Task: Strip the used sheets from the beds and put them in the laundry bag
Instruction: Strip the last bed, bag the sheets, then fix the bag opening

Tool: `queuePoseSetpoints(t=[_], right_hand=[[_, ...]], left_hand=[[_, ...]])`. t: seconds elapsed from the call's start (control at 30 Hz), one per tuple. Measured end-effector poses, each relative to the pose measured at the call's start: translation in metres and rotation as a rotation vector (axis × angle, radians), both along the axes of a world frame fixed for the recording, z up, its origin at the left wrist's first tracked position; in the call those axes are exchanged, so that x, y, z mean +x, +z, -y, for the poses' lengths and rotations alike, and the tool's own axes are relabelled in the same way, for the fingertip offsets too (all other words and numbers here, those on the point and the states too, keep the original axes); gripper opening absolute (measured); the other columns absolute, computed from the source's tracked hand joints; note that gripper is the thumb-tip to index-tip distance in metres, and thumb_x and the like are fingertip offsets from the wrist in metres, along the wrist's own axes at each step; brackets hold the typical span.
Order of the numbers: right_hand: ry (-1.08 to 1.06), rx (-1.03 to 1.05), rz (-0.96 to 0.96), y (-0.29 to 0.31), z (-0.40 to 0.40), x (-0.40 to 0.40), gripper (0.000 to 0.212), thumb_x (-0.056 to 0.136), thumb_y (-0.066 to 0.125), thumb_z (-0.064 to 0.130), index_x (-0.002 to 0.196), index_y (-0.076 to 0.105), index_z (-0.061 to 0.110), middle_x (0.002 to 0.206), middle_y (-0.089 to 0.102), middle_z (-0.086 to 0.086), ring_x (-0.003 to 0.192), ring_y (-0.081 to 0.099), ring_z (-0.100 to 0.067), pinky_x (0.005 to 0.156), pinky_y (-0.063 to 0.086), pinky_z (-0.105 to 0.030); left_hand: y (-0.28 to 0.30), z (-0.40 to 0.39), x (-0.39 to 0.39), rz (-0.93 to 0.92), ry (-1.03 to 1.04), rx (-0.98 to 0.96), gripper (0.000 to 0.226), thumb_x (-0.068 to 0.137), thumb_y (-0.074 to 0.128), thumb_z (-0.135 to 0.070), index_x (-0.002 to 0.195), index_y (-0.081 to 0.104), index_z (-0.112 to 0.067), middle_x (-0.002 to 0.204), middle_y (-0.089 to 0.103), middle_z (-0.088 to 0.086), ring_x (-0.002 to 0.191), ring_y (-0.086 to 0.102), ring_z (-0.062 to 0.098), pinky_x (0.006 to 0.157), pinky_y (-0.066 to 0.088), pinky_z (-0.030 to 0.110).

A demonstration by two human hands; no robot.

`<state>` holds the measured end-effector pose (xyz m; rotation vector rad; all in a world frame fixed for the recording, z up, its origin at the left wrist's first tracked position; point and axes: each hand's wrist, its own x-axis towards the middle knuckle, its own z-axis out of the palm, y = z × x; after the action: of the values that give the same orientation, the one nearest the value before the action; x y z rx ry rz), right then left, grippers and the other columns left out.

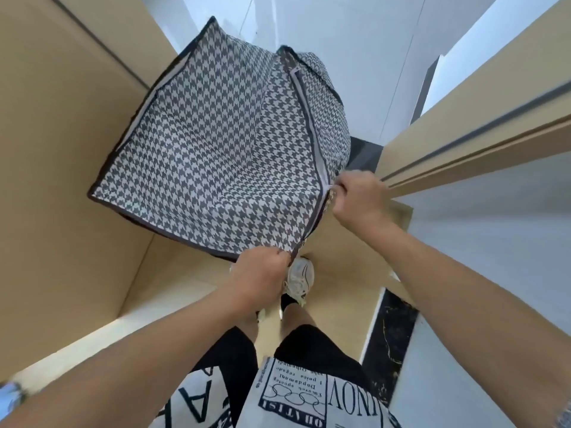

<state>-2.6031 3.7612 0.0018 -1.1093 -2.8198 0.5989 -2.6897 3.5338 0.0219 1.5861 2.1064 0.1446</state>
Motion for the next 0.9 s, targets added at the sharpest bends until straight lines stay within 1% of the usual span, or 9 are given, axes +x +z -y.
queuePoseSetpoints(t=[0.1, 0.2, 0.27, 0.33, 0.4, 0.5, 0.6, 0.77, 0.9], right_hand=[[-0.232, -0.055, 0.048, 0.014, -0.039, -0.011, 0.015, 0.096, 0.06, 0.02, 0.097, 0.074, 0.013, 0.095, 0.072, -0.008, 0.091, 0.063, -0.032, 0.069, 0.037, -0.031], [-0.228, -0.07, 0.089, 0.025, -0.038, -0.014, 0.017, 0.098, 0.059, 0.021, 0.099, 0.073, 0.011, 0.097, 0.071, -0.01, 0.093, 0.063, -0.034, 0.069, 0.036, -0.033], [-0.242, -0.077, 0.117, 0.029, -0.033, -0.009, 0.018, 0.098, 0.06, 0.02, 0.099, 0.074, 0.009, 0.095, 0.072, -0.011, 0.091, 0.063, -0.036, 0.069, 0.035, -0.033], [-0.26, -0.079, 0.143, 0.031, -0.031, -0.002, 0.017, 0.098, 0.061, 0.021, 0.095, 0.074, 0.01, 0.092, 0.071, -0.012, 0.088, 0.062, -0.036, 0.067, 0.035, -0.034], [-0.255, -0.086, 0.132, 0.033, -0.031, -0.001, 0.016, 0.097, 0.062, 0.021, 0.092, 0.072, 0.01, 0.09, 0.07, -0.01, 0.086, 0.062, -0.034, 0.068, 0.04, -0.035], [-0.227, -0.131, 0.149, 0.035, -0.036, -0.006, 0.016, 0.098, 0.06, 0.021, 0.088, 0.069, 0.013, 0.088, 0.07, -0.006, 0.085, 0.061, -0.029, 0.071, 0.047, -0.038], [-0.149, -0.186, 0.109, 0.033, -0.056, -0.01, 0.015, 0.095, 0.062, 0.016, 0.082, 0.069, 0.012, 0.083, 0.069, -0.004, 0.081, 0.061, -0.027, 0.07, 0.049, -0.039], [0.094, -0.197, 0.095, 0.024, -0.1, -0.026, 0.012, 0.087, 0.061, 0.014, 0.08, 0.07, 0.011, 0.079, 0.068, -0.004, 0.079, 0.062, -0.03, 0.064, 0.046, -0.038], [0.008, -0.205, 0.087, 0.026, -0.161, -0.07, 0.013, 0.092, 0.061, 0.011, 0.088, 0.074, 0.012, 0.088, 0.071, -0.005, 0.082, 0.057, -0.025, 0.067, 0.036, -0.032]], left_hand=[[-0.002, 0.005, 0.01, 0.024, 0.035, -0.073, 0.041, 0.046, 0.09, 0.002, 0.058, 0.054, -0.012, 0.055, 0.051, 0.001, 0.044, 0.051, 0.023, 0.04, 0.031, 0.026], [0.007, -0.016, 0.011, 0.119, 0.095, -0.116, 0.011, 0.088, 0.073, -0.022, 0.083, 0.069, -0.013, 0.078, 0.065, 0.001, 0.074, 0.064, 0.024, 0.06, 0.046, 0.032], [0.016, -0.042, 0.003, 0.158, 0.179, -0.028, 0.023, 0.097, 0.063, -0.037, 0.092, 0.07, -0.015, 0.085, 0.066, -0.001, 0.081, 0.063, 0.021, 0.066, 0.049, 0.033], [0.023, -0.077, -0.007, 0.165, 0.253, 0.082, 0.027, 0.098, 0.063, -0.042, 0.099, 0.069, -0.016, 0.089, 0.066, -0.002, 0.083, 0.062, 0.021, 0.066, 0.047, 0.034], [0.032, -0.118, -0.02, 0.161, 0.261, 0.082, 0.03, 0.1, 0.059, -0.044, 0.11, 0.064, -0.016, 0.098, 0.063, -0.002, 0.088, 0.059, 0.02, 0.073, 0.049, 0.036], [0.042, -0.175, -0.029, 0.107, 0.254, -0.03, 0.028, 0.101, 0.055, -0.044, 0.098, 0.057, -0.016, 0.085, 0.048, -0.004, 0.083, 0.051, 0.021, 0.069, 0.041, 0.036], [0.029, -0.208, -0.03, 0.041, 0.276, -0.168, 0.022, 0.098, 0.056, -0.031, 0.082, 0.051, -0.017, 0.07, 0.042, -0.001, 0.083, 0.064, 0.028, 0.063, 0.039, 0.035], [0.011, -0.217, -0.027, 0.081, 0.397, -0.216, 0.017, 0.097, 0.053, -0.021, 0.081, 0.052, -0.017, 0.083, 0.065, 0.006, 0.081, 0.065, 0.03, 0.063, 0.034, 0.035], [0.017, -0.223, -0.04, 0.178, 0.369, -0.281, 0.024, 0.096, 0.057, -0.028, 0.088, 0.066, -0.006, 0.087, 0.067, 0.011, 0.082, 0.063, 0.03, 0.068, 0.047, 0.036]])
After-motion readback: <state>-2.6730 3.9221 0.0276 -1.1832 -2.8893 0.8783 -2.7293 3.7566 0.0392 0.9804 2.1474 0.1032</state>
